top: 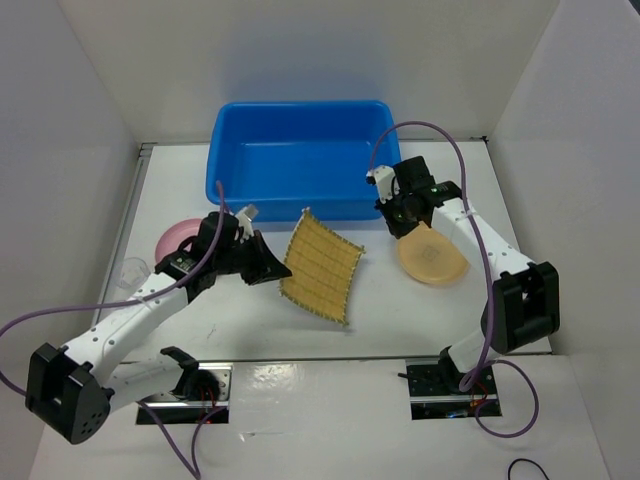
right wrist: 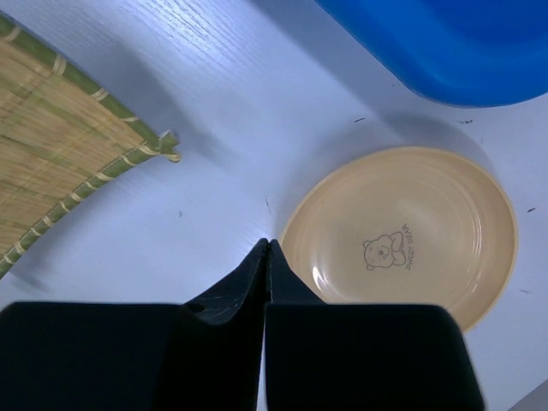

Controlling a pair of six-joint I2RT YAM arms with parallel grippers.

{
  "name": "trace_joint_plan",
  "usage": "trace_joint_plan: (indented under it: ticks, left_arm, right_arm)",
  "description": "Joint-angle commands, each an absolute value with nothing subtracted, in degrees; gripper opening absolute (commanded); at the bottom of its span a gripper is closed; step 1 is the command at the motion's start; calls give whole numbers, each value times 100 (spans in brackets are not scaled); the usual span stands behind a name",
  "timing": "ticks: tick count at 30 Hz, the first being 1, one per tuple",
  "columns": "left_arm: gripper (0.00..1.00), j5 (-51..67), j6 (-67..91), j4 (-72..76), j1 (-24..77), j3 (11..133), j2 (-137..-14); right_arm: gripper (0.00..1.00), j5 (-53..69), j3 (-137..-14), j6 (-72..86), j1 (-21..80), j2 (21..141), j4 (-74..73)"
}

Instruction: Place the mixed dishes into the plastic bin

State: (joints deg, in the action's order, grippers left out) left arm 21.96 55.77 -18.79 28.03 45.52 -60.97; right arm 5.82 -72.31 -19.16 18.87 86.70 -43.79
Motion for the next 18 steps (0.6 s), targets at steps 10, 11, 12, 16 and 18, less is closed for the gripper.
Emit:
trace_joint_plan:
  ticks: [10, 11, 12, 16, 18]
  left_arm:
    - [0, 3619, 5915, -1618, 2005, 6327, -6441]
    - [0, 3691, 5976, -1556, 1943, 6485, -6512]
    - [0, 3778, 6055, -1503, 1890, 6634, -6582]
    - [0, 4323, 6302, -1117, 1521, 7276, -7187]
    - [0, 4534, 6363, -984, 1249, 7654, -7460]
  right_arm:
    - [0, -385, -7128, -1099, 1144, 8016, -3824]
    - [0, -561, -7128, -1029, 1143, 8016, -3762]
    - [0, -745, -7128, -889, 1056, 8016, -3640]
    - [0, -1203, -6891, -757, 879, 7910, -3455]
    - [0, -1502, -6715, -669, 879, 7840, -3393]
